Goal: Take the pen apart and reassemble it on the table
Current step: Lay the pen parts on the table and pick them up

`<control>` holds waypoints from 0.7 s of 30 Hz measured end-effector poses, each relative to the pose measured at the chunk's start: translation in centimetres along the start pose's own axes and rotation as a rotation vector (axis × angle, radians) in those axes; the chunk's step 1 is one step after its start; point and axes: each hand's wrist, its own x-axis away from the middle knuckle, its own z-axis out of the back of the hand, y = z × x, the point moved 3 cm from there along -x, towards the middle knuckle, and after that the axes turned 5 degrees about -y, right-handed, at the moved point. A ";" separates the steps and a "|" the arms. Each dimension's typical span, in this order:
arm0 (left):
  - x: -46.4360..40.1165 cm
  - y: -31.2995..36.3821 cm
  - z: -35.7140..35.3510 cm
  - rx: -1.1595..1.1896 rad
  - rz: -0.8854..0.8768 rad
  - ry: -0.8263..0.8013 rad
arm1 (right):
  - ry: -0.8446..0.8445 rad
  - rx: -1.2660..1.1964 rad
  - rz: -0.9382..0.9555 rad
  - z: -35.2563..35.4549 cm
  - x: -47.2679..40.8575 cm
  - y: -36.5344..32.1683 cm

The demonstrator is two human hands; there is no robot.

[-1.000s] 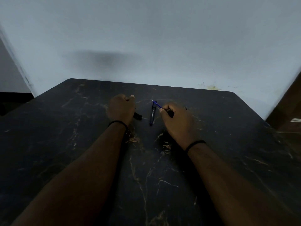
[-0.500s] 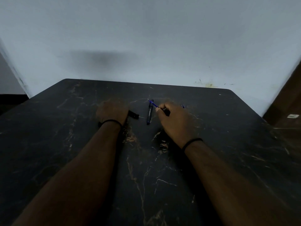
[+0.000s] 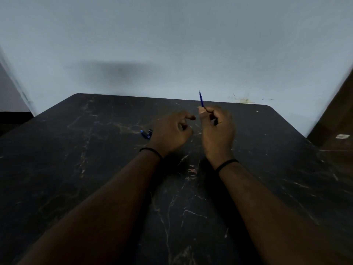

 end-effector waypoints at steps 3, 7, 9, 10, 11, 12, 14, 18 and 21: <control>0.0 1.0 -0.9 0.023 -0.052 -0.132 | -0.012 -0.093 -0.040 -0.1 -0.1 0.3; 0.0 1.3 -1.0 0.145 -0.042 -0.112 | -0.025 -0.126 -0.010 -0.5 0.3 -0.1; 0.1 1.2 -1.0 0.249 -0.012 -0.115 | -0.029 -0.135 0.001 -0.5 0.4 -0.2; 0.2 1.3 -1.0 0.293 -0.009 -0.124 | -0.030 -0.136 0.002 -0.5 0.4 -0.2; 0.2 1.5 -1.0 0.326 -0.015 -0.135 | -0.030 -0.136 0.000 -0.4 0.4 -0.3; 0.3 1.7 -1.0 0.348 -0.022 -0.143 | -0.029 -0.140 -0.008 -0.4 0.4 -0.3; 0.3 1.9 -1.1 0.369 -0.024 -0.149 | -0.033 -0.172 -0.048 -0.3 0.4 -0.2; 0.2 1.2 -1.2 0.440 0.048 -0.148 | -0.073 -0.271 -0.151 -0.5 0.3 0.0; 0.1 0.6 -1.3 0.490 0.093 -0.146 | -0.100 -0.294 -0.166 -0.5 0.3 -0.1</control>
